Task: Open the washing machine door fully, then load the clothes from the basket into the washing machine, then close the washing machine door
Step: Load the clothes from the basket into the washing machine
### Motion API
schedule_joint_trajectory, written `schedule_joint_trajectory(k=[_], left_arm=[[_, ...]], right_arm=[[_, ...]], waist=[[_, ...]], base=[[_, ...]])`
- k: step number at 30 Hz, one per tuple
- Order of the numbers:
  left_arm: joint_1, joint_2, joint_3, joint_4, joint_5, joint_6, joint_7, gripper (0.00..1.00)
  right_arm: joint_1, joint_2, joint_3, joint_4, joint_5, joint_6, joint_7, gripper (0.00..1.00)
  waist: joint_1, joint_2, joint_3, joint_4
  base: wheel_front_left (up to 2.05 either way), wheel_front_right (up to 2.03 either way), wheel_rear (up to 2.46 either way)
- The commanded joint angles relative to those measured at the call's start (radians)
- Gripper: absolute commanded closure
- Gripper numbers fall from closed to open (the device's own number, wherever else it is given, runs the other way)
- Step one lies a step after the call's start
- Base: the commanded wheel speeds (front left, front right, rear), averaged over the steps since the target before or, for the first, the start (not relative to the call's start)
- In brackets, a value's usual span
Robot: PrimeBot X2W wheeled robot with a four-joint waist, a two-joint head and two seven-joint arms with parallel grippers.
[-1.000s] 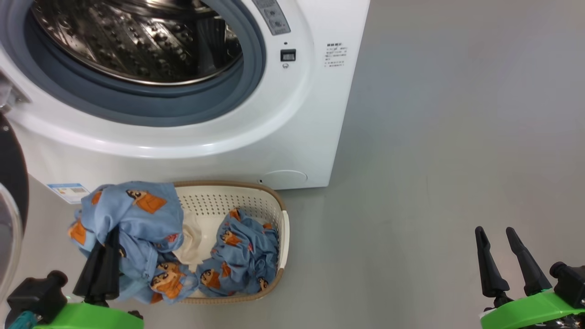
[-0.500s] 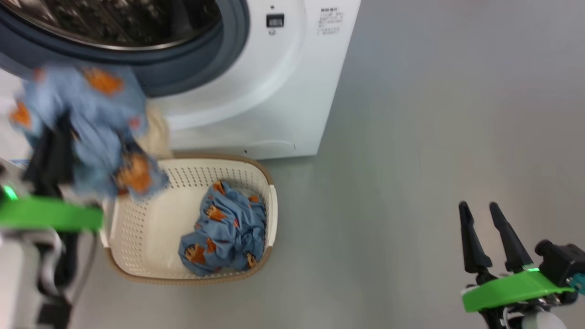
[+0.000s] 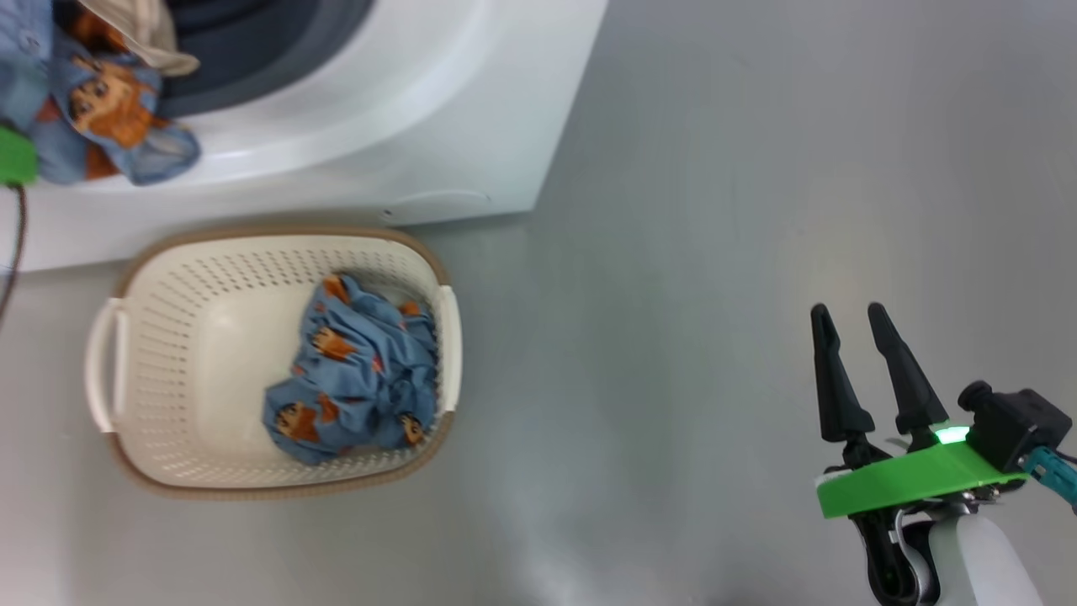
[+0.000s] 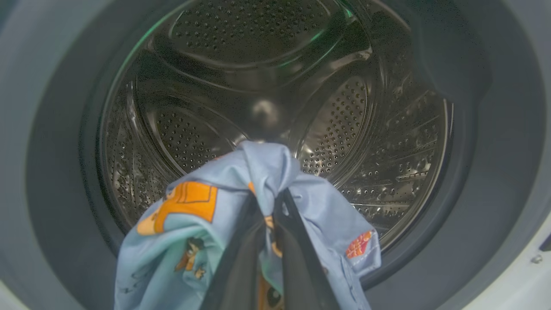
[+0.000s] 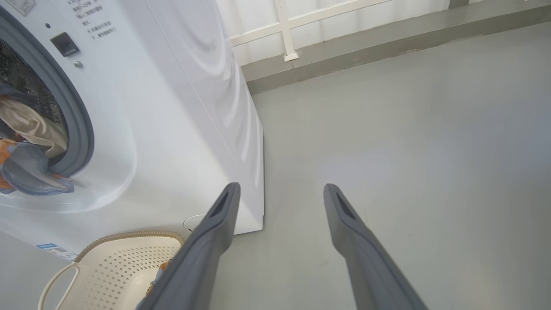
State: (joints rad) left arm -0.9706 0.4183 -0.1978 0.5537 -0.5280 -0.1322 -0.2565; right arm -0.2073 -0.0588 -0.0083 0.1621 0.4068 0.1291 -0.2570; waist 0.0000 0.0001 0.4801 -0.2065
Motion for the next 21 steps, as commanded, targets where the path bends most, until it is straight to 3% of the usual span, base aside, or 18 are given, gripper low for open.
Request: schedule_joint_trajectory(k=[1,13,17,21], left_arm=[[-0.032,0.055,0.019,-0.01,-0.005,0.002,-0.005,1.0],[-0.266,0.102,-0.146,0.275,-0.058,0.002,-0.005,1.0],[-0.342,0.124,-0.164,0.269,-0.046,0.002,-0.005,1.0],[-0.398,0.139,-0.102,0.194,-0.013,0.002,-0.005,1.0]], right_arm=[[-0.006,0.001,0.028,-0.026,-0.009,0.002,-0.005,0.0],[-0.031,0.008,0.089,-0.024,0.034,0.002,-0.005,0.0],[-0.036,0.008,0.105,-0.027,0.047,0.002,-0.005,0.0],[-0.04,0.008,0.115,-0.034,0.058,0.002,-0.005,0.0]], waist=[[0.0,-0.0001,0.051,-0.046],[0.0,-0.0001,0.11,-0.126],[0.0,-0.0001,0.12,-0.143],[0.0,-0.0001,0.133,-0.155]], base=[[0.0,0.0,0.0],[0.0,0.0,0.0],[0.0,0.0,0.0],[0.0,0.0,0.0]])
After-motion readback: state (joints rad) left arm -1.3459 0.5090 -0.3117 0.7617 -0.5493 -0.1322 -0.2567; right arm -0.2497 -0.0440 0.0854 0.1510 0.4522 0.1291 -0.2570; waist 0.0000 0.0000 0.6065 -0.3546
